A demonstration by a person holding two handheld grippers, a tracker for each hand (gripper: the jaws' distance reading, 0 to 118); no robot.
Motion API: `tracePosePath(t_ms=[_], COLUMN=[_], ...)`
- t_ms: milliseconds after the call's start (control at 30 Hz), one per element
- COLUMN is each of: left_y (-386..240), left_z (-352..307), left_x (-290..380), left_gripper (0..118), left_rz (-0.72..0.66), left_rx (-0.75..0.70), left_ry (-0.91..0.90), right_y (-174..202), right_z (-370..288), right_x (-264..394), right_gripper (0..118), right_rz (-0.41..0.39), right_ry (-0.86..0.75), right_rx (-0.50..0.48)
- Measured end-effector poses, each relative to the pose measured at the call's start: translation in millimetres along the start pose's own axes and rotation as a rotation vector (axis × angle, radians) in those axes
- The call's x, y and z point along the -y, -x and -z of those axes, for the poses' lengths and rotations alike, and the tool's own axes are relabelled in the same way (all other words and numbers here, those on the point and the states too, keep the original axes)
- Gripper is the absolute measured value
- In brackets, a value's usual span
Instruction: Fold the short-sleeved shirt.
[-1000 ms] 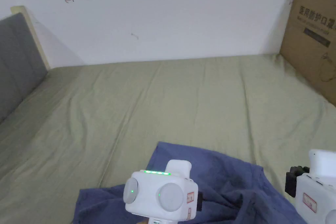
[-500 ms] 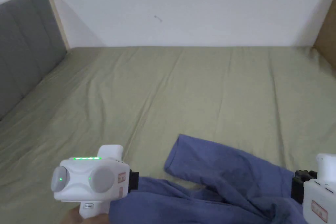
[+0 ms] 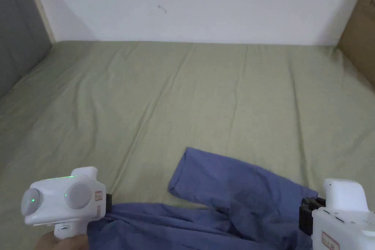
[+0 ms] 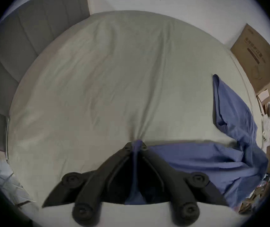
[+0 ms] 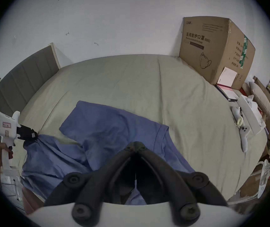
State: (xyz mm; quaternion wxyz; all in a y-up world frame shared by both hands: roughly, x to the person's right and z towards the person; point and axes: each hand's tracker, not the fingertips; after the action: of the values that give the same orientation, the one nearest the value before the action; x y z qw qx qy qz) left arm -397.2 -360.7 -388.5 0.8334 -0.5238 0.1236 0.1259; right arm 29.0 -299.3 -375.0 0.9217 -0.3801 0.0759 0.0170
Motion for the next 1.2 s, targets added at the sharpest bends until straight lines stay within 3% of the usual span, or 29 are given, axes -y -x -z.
tracePosePath(t_ms=[100, 233, 300, 333, 367, 400, 433, 500, 667, 733, 800, 867, 933, 967, 1000, 1033, 1200], left_y=[-1, 6, 9, 10, 10, 10, 13, 14, 21, 17, 15, 19, 18, 16, 16, 16, 13], left_z=[-12, -31, -41, -47, -53, -57, -56, -62, -52, -49, -47, -41, -41, -43, -44, -45, -65], left_x=[3, 2, 5, 5, 5, 6, 8, 9, 5, 6, 6, 5, 3, 3, 2, 1, -4], left_gripper=[2, 2, 2, 2, 2, 2, 2, 2, 2, 2, 2, 2, 2, 2, 2, 2, 2], left_rz=[-0.002, -0.008, -0.005, -0.002, 0.001, 0.004, 0.013, 0.029, 0.024, 0.022, 0.032, 0.043, 0.053, 0.05, 0.048, 0.048, 0.097], left_rx=[-0.003, 0.034, 0.04, 0.042, 0.041, 0.04, 0.039, 0.032, 0.034, 0.026, 0.014, 0.01, 0.005, 0.001, 0.002, 0.002, -0.066], left_ry=[-0.012, -0.043, -0.072, -0.08, -0.085, -0.089, -0.095, -0.095, -0.079, -0.068, -0.056, -0.053, -0.055, -0.053, -0.056, -0.059, -0.106], right_y=[-8, -16, -22, -25, -27, -30, -30, -29, -10, -8, -6, -5, -5, -2, 0, 5, 1], right_z=[4, 22, 42, 59, 74, 88, 105, 138, 211, 226, 216, 208, 202, 199, 200, 197, 174], right_x=[-13, -50, -67, -76, -86, -92, -100, -106, -93, -78, -76, -81, -84, -86, -87, -87, -98], right_gripper=[0, 3, 31, 59, 79, 88, 88, 88, 88, 87, 87, 83, 58, 41, 15, 2, 2], right_rz=[0.018, -0.029, -0.04, -0.048, -0.052, -0.049, -0.054, -0.084, -0.245, -0.22, -0.255, -0.248, -0.262, -0.274, -0.323, -0.362, -0.294], right_ry=[-0.001, 0.018, 0.001, 0.013, 0.028, 0.054, 0.104, 0.167, 0.35, 0.469, 0.361, 0.382, 0.365, 0.363, 0.356, 0.349, 0.289], right_rx=[-0.038, -0.102, -0.106, -0.104, -0.109, -0.141, -0.169, -0.223, -0.22, -0.212, -0.206, -0.203, -0.204, -0.193, -0.169, -0.131, -0.113])
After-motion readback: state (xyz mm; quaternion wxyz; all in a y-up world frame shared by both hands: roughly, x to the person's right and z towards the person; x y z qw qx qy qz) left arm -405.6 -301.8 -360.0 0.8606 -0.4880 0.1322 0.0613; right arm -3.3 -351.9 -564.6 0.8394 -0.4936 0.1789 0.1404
